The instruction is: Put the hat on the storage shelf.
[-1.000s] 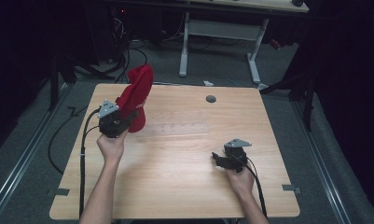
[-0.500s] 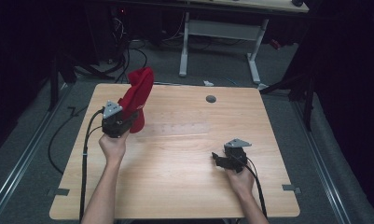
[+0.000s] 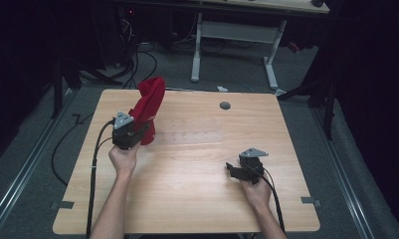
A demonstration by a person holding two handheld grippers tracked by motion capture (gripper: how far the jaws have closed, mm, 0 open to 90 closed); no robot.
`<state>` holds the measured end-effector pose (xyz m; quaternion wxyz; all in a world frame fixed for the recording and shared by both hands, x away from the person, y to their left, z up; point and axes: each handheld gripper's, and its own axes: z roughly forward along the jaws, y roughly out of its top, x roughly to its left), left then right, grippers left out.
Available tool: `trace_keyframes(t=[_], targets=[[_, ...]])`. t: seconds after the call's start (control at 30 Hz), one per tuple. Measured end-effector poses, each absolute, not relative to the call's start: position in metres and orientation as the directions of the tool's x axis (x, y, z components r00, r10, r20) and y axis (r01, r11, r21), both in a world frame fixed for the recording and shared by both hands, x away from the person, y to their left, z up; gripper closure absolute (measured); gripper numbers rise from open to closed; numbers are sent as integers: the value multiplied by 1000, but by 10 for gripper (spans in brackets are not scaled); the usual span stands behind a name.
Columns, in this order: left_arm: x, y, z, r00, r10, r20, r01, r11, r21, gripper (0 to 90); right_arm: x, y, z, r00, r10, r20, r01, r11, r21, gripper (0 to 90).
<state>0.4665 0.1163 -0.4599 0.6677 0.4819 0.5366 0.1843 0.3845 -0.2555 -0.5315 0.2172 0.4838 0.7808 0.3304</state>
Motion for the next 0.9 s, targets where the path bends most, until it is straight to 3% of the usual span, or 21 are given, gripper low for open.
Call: trace_keyframes(t=[0.5, 0.7, 0.77, 0.9], targets=[[456, 120, -469, 336, 745, -576, 315, 487, 814, 784, 384, -255, -531, -437, 899, -18, 613, 313, 725, 364], [452, 123, -473, 311, 752, -582, 331, 488, 808, 706, 384, -255, -531, -437, 899, -17, 614, 312, 725, 364], [449, 122, -472, 309, 768, -560, 331, 466, 821, 608, 385, -256, -531, -439, 898, -20, 612, 315, 725, 364], [447, 122, -470, 304, 771, -559, 332, 464, 821, 492, 385, -256, -531, -440, 898, -21, 611, 316, 726, 363]])
